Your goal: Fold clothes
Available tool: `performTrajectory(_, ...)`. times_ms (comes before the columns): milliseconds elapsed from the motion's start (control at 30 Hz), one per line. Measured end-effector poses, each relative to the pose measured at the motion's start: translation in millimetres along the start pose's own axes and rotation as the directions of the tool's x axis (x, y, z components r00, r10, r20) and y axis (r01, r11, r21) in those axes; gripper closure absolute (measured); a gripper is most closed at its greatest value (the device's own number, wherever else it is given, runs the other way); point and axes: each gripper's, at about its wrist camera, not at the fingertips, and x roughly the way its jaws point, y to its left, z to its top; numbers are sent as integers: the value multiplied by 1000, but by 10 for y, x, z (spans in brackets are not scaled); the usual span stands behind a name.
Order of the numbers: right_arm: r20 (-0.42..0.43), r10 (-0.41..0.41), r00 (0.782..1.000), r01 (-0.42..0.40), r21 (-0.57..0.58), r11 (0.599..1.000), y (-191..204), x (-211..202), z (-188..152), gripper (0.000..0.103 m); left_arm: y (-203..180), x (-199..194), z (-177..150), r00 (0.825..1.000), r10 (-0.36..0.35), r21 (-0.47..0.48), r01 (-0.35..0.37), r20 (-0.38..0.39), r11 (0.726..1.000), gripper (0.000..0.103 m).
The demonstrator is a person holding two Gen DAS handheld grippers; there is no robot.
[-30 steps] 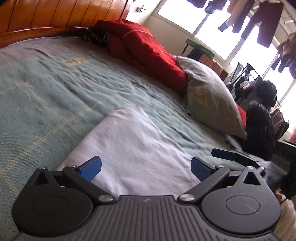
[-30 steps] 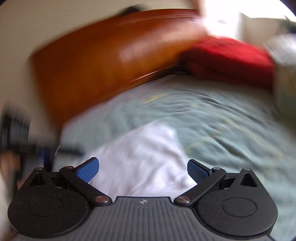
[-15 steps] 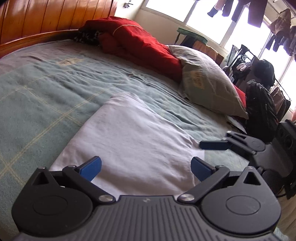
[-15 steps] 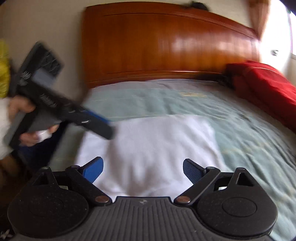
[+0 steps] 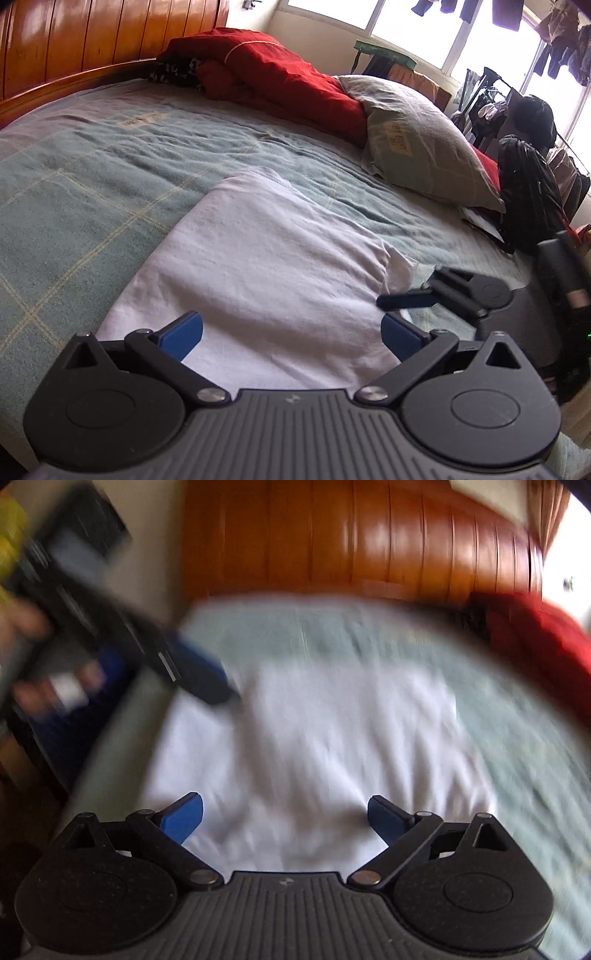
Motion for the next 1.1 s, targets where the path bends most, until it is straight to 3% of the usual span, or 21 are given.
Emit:
performTrajectory(100, 44, -7, 999, 6, 36, 999, -45, -152, 25, 1, -7, 1, 43, 1000, -7, 1, 7, 8, 1000, 1)
performTrajectory(167, 88, -22, 996, 17, 52, 999, -60, -269, 87, 1, -32, 44, 145, 999, -34, -5, 34, 21, 999, 1)
performTrajectory(233, 80, -45, 996, 38, 93, 995, -151, -180, 77, 0, -59, 130, 284, 996, -85, -27, 86, 23, 996, 1)
performTrajectory(367, 61, -92, 994, 80, 175, 981, -333, -3, 56, 0, 4, 448, 471, 989, -146, -95, 147, 9, 985, 1)
performTrajectory(433, 52, -109, 993, 96, 208, 973, -399, 55, 50, 0, 151, 722, 444, 991, -117, -188, 103, -68, 977, 1)
performTrajectory(467, 51, -106, 993, 93, 210, 973, -388, 25, 54, 0, 227, 790, 421, 990, -124, -226, 106, -69, 968, 1)
performTrajectory(600, 88, -84, 993, 56, 279, 959, -396, -201, 52, 0, 241, 749, 565, 987, -163, -262, 154, -10, 953, 1)
performTrajectory(733, 192, -28, 981, -42, 355, 934, -444, -312, -87, 0, 139, 972, 896, 988, -157, -242, 155, 11, 958, 1)
performTrajectory(900, 177, -49, 983, -4, 284, 959, -403, -293, -152, 0, 245, 1542, 1071, 995, -99, -284, 101, 21, 954, 1)
performTrajectory(1100, 224, -9, 974, -69, 338, 938, -527, -354, -184, 0, 183, 1524, 1166, 998, -43, -271, 54, 46, 961, 1)
